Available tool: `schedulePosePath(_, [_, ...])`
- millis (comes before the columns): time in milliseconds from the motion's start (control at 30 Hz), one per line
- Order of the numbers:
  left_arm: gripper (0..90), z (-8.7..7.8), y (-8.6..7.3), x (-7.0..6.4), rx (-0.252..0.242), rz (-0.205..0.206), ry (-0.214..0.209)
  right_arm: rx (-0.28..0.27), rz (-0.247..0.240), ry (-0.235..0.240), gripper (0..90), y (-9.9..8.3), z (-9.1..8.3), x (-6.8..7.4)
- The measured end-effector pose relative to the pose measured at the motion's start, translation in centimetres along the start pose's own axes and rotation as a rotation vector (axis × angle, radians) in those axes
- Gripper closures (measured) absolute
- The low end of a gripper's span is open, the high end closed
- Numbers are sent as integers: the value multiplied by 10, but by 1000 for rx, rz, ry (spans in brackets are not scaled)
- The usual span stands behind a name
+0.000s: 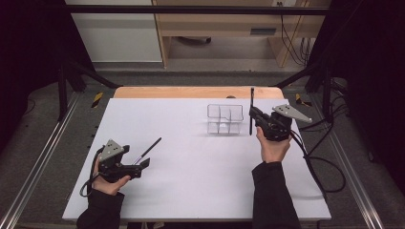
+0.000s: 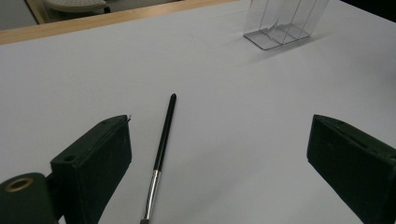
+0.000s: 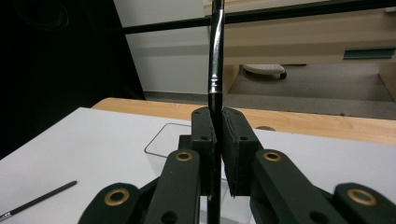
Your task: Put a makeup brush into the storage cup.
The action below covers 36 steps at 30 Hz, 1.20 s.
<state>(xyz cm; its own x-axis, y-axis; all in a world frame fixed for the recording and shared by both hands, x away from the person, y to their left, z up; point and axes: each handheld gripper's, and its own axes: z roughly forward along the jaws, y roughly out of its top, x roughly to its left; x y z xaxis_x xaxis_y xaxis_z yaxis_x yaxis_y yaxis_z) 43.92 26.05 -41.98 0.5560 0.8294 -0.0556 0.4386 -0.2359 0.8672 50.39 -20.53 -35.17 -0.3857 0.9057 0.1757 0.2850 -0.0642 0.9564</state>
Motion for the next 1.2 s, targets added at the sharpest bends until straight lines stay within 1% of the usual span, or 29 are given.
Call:
schedulePosePath(167, [57, 0, 0, 0, -1, 0, -1, -12, 11, -8, 844, 4, 7, -1])
schedulePosePath(233, [57, 0, 0, 0, 0, 1, -1, -27, 15, -4, 844, 6, 9, -2])
schedulePosePath(500, [56, 0, 0, 0, 2, 4, -1, -47, 15, -12, 844, 10, 19, -4])
schedulePosePath(600, [55, 1, 0, 0, 5, 5, -2, -57, 27, -10, 844, 13, 21, -4])
schedulePosePath(800, [54, 1, 0, 0, 2, 7, -5, -69, 25, -15, 844, 15, 27, -4])
schedulePosePath(933, [54, 1, 0, -1, 1, 8, -6, -75, 25, -13, 844, 17, 31, -2])
schedulePosePath(1100, [54, 0, 0, 0, -1, 5, -6, -89, 20, -5, 844, 17, 41, 3])
schedulePosePath(1200, [54, 0, 0, 0, -5, 2, -8, -87, 21, -3, 844, 17, 46, 5])
